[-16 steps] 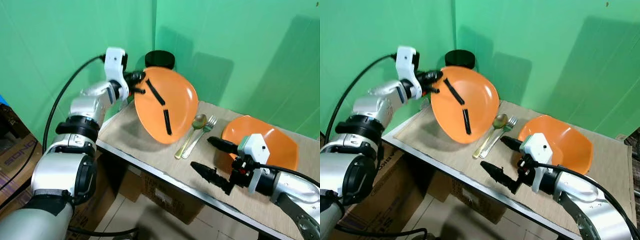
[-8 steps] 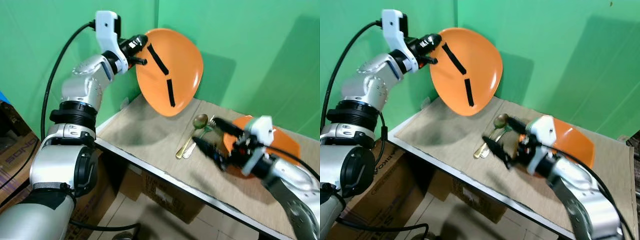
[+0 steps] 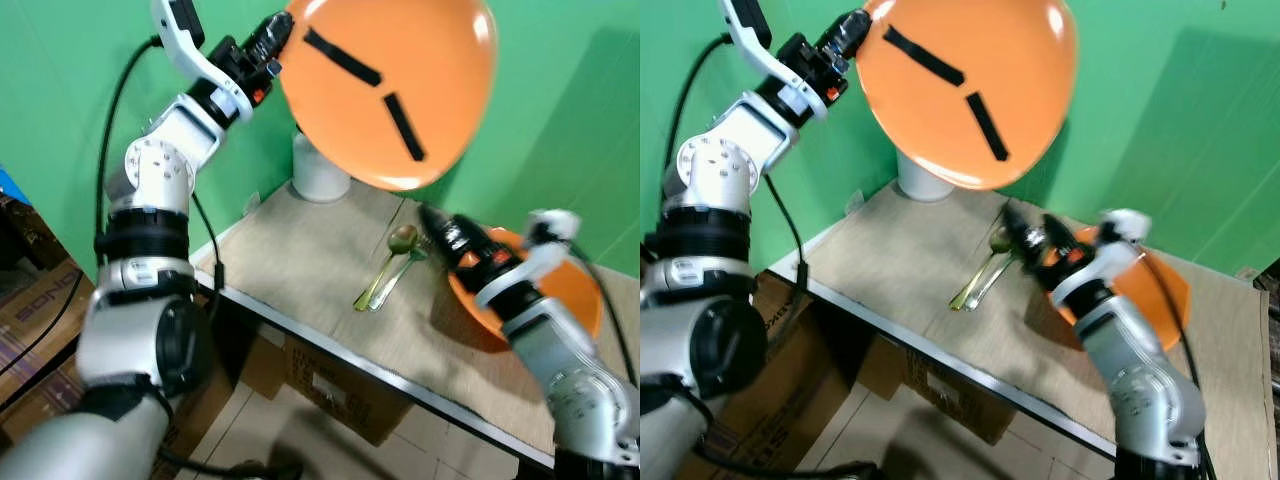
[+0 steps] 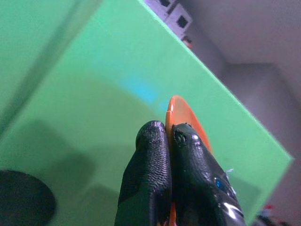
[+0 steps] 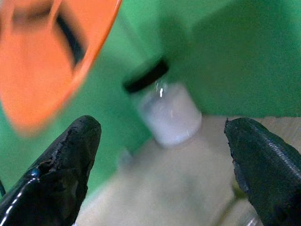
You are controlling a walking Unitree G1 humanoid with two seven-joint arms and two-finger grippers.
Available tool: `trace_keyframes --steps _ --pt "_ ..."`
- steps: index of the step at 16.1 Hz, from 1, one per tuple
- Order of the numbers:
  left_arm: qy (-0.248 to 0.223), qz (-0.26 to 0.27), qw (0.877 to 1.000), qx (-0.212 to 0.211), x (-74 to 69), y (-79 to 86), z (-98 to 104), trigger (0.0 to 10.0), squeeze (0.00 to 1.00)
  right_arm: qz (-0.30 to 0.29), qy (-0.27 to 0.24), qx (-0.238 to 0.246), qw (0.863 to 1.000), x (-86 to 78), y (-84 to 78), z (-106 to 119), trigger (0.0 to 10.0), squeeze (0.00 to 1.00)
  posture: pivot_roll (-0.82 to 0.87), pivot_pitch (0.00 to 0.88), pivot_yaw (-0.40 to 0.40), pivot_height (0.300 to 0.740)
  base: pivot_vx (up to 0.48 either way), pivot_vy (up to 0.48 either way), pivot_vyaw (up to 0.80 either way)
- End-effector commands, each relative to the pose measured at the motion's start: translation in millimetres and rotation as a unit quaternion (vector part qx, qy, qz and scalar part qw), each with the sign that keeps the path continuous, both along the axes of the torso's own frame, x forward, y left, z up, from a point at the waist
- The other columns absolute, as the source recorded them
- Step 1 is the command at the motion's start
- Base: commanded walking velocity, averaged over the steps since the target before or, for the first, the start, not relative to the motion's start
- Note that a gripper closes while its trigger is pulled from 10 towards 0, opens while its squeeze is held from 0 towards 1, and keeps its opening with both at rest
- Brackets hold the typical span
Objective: Setting the table
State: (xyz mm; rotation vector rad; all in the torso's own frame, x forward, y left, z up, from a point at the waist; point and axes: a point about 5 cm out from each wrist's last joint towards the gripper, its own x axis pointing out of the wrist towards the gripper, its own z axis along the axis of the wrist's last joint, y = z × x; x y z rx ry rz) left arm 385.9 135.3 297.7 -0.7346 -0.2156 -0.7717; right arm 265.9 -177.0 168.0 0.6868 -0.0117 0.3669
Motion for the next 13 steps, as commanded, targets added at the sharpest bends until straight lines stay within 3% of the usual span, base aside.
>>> trace_keyframes --steps 1,3,4,5,9,13 --pt "-0.014 -0.020 1.000 -0.016 -4.6 -1.8 4.6 0.0 0.00 -0.007 -0.001 0.039 0.999 1.6 -5.5 3.9 10.0 1.00 -0.01 0.000 -0.016 0.740 0.000 0.000 0.00" --pt "-0.001 -0.043 0.999 -0.018 -11.2 -8.8 -8.4 0.0 0.00 0.027 -0.025 0.151 0.988 -5.1 -5.9 14.9 10.0 1.00 -0.01 0.000 -0.016 0.740 0.000 0.000 0.00" --pt "0.007 -0.041 0.999 -0.020 -13.2 -9.2 -12.9 0.0 0.00 0.031 -0.034 0.185 0.982 -8.7 -7.3 17.5 10.0 0.20 -0.01 0.000 -0.016 0.740 0.000 0.000 0.00" --pt "0.014 -0.042 0.999 -0.025 -15.2 -8.9 -15.9 0.0 0.00 0.034 -0.038 0.195 0.979 -10.7 -7.3 19.0 10.0 0.00 -0.01 0.000 -0.014 0.740 0.000 0.000 0.00" --pt "0.036 -0.052 0.997 -0.050 -21.5 -10.2 -26.2 0.0 0.00 0.055 -0.054 0.230 0.970 -14.8 -6.4 27.3 10.0 0.00 -0.01 0.000 -0.013 0.740 0.000 0.000 0.00" --pt "0.045 -0.026 0.996 -0.073 -18.8 -4.1 -24.6 0.0 0.00 0.007 -0.016 0.212 0.977 -8.0 -15.2 17.6 10.0 0.00 -0.01 0.000 -0.015 0.740 0.000 0.000 0.00"
